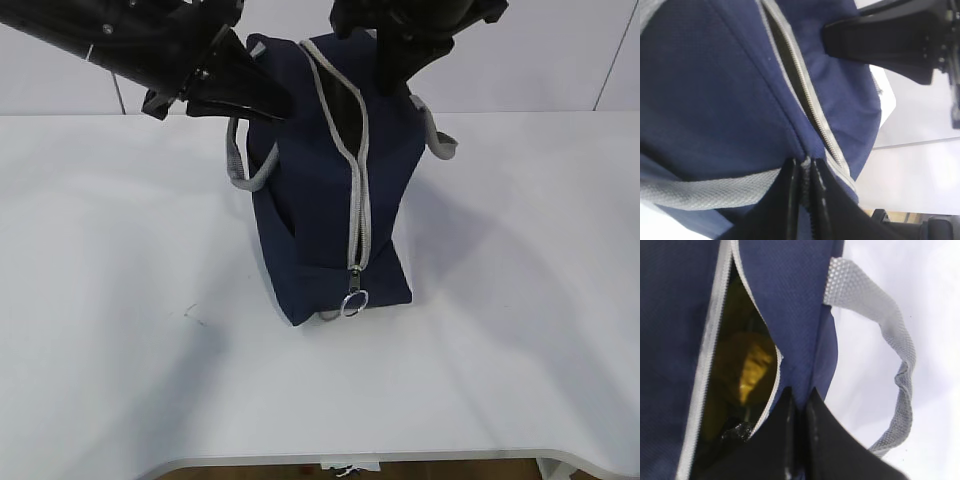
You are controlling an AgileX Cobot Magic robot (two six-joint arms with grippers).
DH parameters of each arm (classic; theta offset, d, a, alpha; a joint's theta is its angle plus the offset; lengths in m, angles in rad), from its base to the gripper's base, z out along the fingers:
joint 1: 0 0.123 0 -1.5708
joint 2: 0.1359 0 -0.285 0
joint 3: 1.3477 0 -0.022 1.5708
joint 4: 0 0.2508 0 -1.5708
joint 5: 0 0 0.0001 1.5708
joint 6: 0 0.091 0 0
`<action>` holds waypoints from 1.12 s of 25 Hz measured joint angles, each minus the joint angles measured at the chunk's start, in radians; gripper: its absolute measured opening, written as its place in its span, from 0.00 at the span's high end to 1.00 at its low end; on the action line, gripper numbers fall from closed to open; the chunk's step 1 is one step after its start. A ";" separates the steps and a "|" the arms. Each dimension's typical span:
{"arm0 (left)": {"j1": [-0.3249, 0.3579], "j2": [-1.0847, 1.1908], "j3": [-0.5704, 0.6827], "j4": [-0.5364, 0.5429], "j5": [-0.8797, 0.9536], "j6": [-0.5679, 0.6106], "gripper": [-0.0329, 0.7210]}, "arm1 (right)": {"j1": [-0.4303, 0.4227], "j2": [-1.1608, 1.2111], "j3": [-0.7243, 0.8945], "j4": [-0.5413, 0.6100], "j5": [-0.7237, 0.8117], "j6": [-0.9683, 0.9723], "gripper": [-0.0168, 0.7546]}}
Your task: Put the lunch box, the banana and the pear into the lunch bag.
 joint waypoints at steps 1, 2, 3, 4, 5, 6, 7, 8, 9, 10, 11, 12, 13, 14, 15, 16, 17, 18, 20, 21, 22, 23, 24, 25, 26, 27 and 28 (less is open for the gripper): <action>-0.002 0.005 0.000 -0.006 -0.004 0.002 0.92 | 0.000 0.000 0.000 -0.002 0.000 0.008 0.96; -0.004 0.007 0.000 -0.008 -0.004 0.005 0.90 | 0.000 0.000 0.000 -0.002 0.000 0.015 0.95; -0.006 0.009 0.000 -0.009 -0.008 0.008 0.85 | 0.000 0.000 0.000 -0.002 0.000 0.022 0.92; -0.006 0.009 0.000 -0.009 -0.012 0.010 0.81 | 0.000 0.000 0.000 -0.004 -0.004 0.024 0.87; -0.007 0.011 0.000 -0.012 -0.014 0.013 0.74 | 0.000 0.000 0.000 -0.004 -0.006 0.030 0.81; -0.009 0.011 0.000 -0.014 -0.017 0.014 0.67 | 0.000 0.000 0.000 -0.004 -0.010 0.034 0.73; -0.009 0.011 0.000 -0.014 -0.020 0.015 0.60 | 0.000 0.000 0.000 -0.004 -0.012 0.039 0.65; -0.009 0.011 0.000 -0.014 -0.020 0.016 0.56 | 0.000 0.000 0.000 -0.004 -0.013 0.042 0.58; -0.009 0.011 0.000 -0.014 -0.014 0.016 0.52 | 0.000 0.000 0.000 -0.004 -0.014 0.043 0.50; -0.009 0.011 0.000 -0.014 0.000 0.016 0.50 | 0.000 0.000 0.000 -0.002 -0.015 0.043 0.45; -0.009 0.011 0.000 -0.014 0.019 0.016 0.49 | 0.000 0.000 0.000 -0.002 -0.015 0.044 0.41; -0.005 0.011 0.000 -0.012 0.035 0.016 0.48 | 0.000 -0.004 0.000 0.003 -0.015 0.045 0.39; 0.002 0.011 0.000 -0.010 0.058 0.016 0.48 | 0.000 -0.016 0.004 0.011 -0.017 0.045 0.38; 0.010 0.006 0.000 -0.006 0.084 0.016 0.47 | 0.000 -0.032 0.014 0.018 -0.018 0.046 0.38; 0.017 0.000 0.000 -0.004 0.106 0.016 0.47 | 0.000 -0.054 0.029 0.024 -0.019 0.048 0.37; 0.029 -0.010 0.000 -0.004 0.134 0.016 0.47 | 0.000 -0.080 0.046 0.031 -0.019 0.048 0.37; 0.043 -0.021 0.000 -0.002 0.161 0.016 0.47 | 0.000 -0.107 0.069 0.033 -0.019 0.048 0.37; 0.056 -0.031 0.000 -0.002 0.186 0.016 0.47 | 0.000 -0.131 0.098 0.033 -0.019 0.048 0.37; 0.088 -0.054 -0.001 0.002 0.206 0.016 0.47 | 0.000 -0.187 0.155 0.033 -0.019 0.048 0.37; 0.100 -0.065 -0.001 0.018 0.210 0.014 0.47 | 0.000 -0.216 0.193 0.035 -0.019 0.048 0.37; 0.107 -0.075 -0.001 0.043 0.210 0.007 0.47 | 0.000 -0.245 0.222 0.040 -0.019 0.048 0.37; 0.112 -0.088 -0.001 0.084 0.210 0.000 0.47 | 0.000 -0.270 0.251 0.050 -0.019 0.048 0.37; 0.114 -0.102 -0.001 0.136 0.213 -0.014 0.47 | 0.000 -0.301 0.291 0.060 -0.019 0.048 0.37; 0.114 -0.115 -0.001 0.198 0.217 -0.039 0.47 | 0.000 -0.331 0.320 0.072 -0.019 0.048 0.37; 0.114 -0.134 -0.001 0.269 0.223 -0.071 0.47 | 0.000 -0.361 0.354 0.088 -0.019 0.038 0.37; 0.112 -0.147 -0.001 0.334 0.228 -0.102 0.47 | 0.000 -0.386 0.380 0.102 -0.019 0.026 0.37; 0.108 -0.163 -0.001 0.409 0.231 -0.136 0.47 | 0.000 -0.411 0.412 0.117 -0.019 0.011 0.37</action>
